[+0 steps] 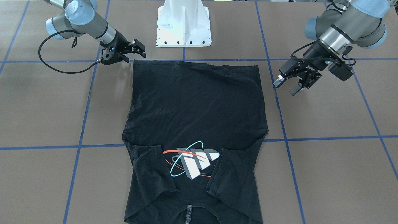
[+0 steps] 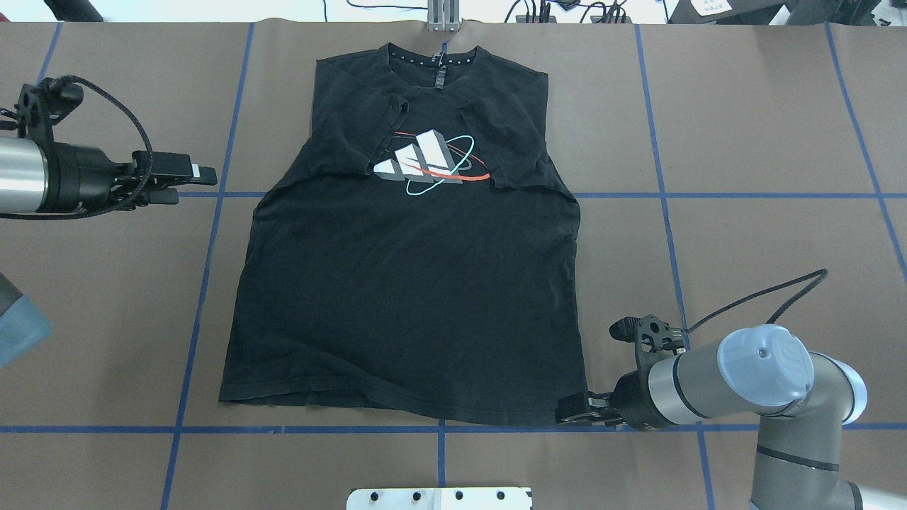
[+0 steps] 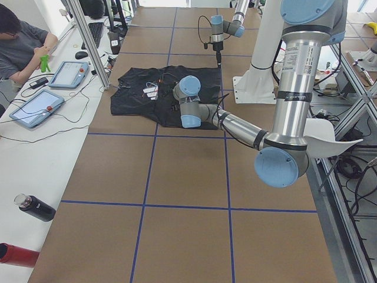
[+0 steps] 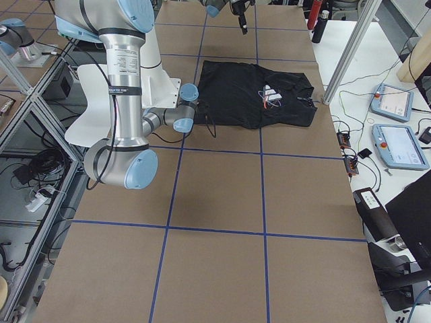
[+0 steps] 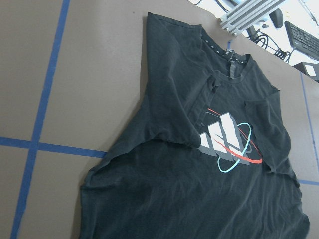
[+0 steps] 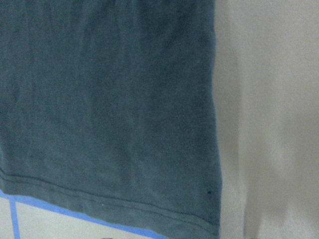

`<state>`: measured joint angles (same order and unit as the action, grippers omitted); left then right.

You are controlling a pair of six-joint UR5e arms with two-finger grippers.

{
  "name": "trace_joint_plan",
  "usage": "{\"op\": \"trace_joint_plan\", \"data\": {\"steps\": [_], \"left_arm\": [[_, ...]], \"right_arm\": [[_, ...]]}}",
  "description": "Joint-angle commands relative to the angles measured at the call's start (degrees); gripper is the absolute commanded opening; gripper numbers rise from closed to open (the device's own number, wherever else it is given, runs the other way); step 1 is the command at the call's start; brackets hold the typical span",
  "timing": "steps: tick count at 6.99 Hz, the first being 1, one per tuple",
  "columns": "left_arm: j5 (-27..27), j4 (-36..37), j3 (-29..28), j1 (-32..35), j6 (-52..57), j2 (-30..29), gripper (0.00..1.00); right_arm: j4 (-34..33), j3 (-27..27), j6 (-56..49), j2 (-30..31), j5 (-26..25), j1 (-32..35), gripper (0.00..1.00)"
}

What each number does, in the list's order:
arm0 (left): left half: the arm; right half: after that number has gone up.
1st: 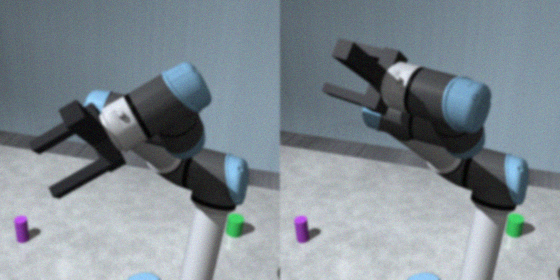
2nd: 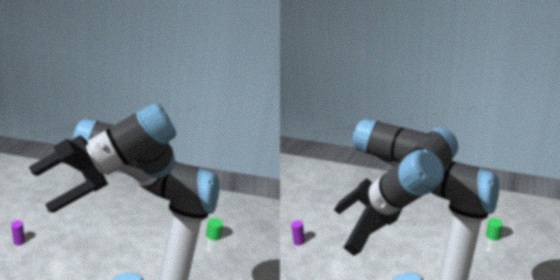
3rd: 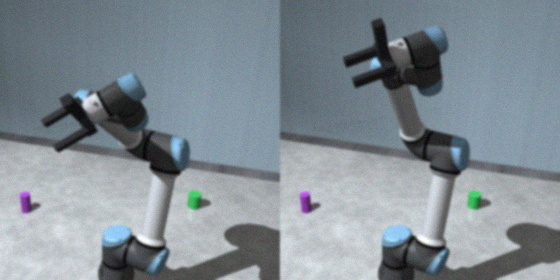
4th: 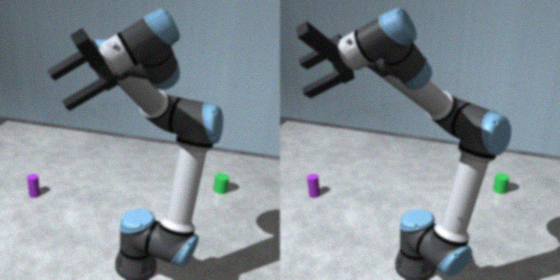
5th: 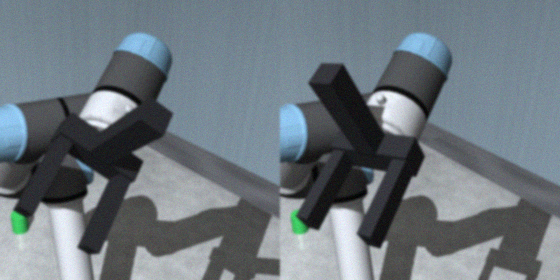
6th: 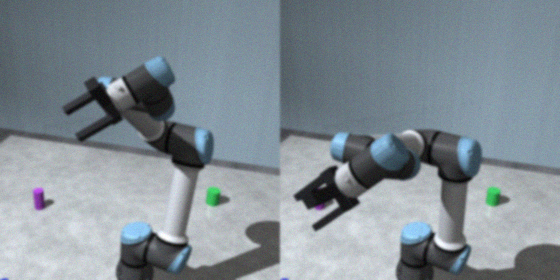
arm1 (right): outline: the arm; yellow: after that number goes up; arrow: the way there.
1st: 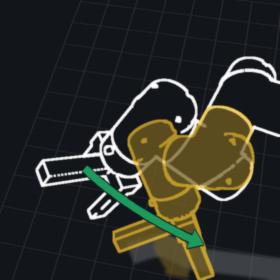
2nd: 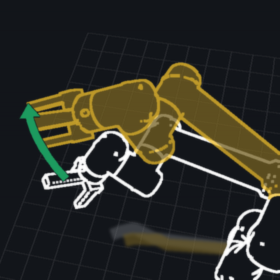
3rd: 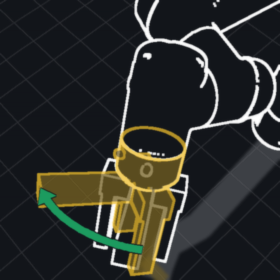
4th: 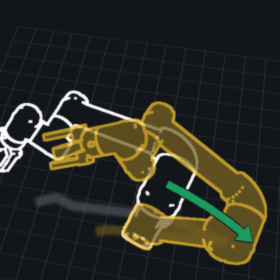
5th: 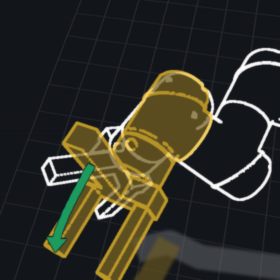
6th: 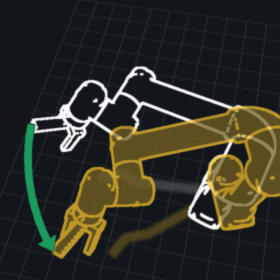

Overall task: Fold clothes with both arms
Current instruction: 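Grasp the hem corner with the right gripper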

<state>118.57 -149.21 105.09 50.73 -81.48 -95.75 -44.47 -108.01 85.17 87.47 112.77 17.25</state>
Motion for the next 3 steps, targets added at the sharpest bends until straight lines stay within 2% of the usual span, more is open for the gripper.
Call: {"op": "trace_joint_plan", "data": {"steps": [1, 3], "left_arm": [[0.09, -0.03, -0.06, 0.07, 0.0, 0.03, 1.0], [0.09, -0.03, 0.03, -0.02, 0.0, 0.03, 1.0]], "right_arm": [[-0.27, 0.17, 0.0, -0.45, 0.26, -0.55, 0.87], [-0.35, 0.26, 0.0, -0.28, 0.35, -0.47, 0.82]]}}
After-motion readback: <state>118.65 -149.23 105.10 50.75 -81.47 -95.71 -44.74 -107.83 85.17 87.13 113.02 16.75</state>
